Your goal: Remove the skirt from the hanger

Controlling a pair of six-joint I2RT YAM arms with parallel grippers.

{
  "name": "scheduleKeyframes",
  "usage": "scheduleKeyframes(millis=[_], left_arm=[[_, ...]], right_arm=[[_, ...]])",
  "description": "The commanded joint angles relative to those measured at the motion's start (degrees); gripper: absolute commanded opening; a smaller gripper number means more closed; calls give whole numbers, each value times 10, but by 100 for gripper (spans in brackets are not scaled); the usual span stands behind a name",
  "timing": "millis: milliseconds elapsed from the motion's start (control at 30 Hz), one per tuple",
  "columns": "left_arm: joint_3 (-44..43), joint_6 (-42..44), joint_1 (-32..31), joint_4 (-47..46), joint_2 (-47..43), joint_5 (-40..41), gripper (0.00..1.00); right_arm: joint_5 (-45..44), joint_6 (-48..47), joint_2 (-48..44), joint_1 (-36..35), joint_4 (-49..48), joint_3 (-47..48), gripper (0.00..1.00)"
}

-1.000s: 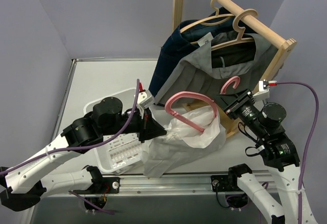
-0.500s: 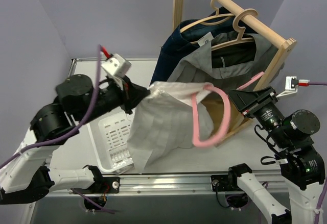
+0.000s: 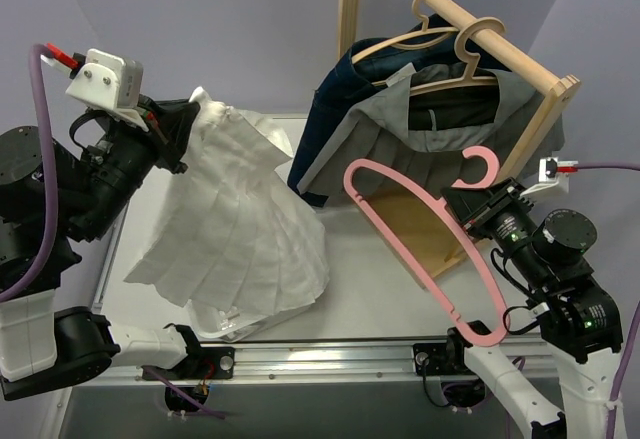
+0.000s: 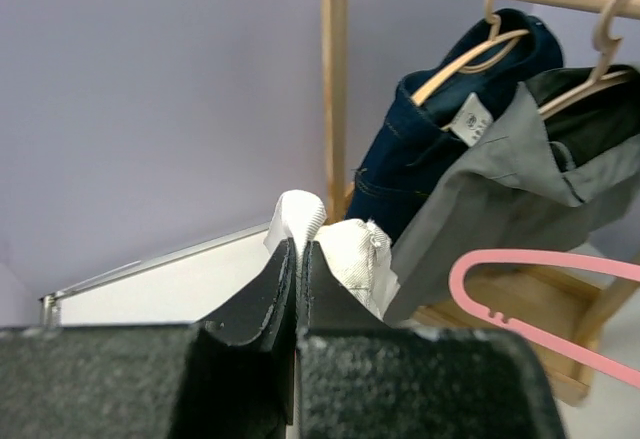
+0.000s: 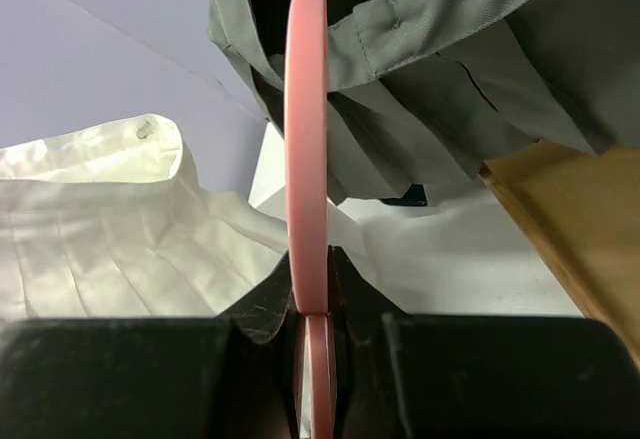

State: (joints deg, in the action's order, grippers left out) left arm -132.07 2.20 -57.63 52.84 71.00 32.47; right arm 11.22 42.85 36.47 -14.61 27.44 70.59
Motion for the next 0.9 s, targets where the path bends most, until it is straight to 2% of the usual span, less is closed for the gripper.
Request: scheduleKeyframes(millis=[0,233,367,467,600,867], left_arm=[[-24,66,2,-15,4,73,2],[9,90,4,-18,13,106,2],[-68,130,5,-30,33,131,2],[-105,158,5,-76,22,128,2],[-92,173,2,-135,-6,124,2],[-44,160,0,-106,-31,127,2]], right_arm=[[-2,-15,-2,4,-29,-9,0],[13,-20,3,5,-41,-23,0],[17,-27,6,5,-35,-25,0],[18,-29,6,5,-37,-27,0],[21,-26,4,4,-41,-38,0],[23,-22,0,4,-47,-56,0]])
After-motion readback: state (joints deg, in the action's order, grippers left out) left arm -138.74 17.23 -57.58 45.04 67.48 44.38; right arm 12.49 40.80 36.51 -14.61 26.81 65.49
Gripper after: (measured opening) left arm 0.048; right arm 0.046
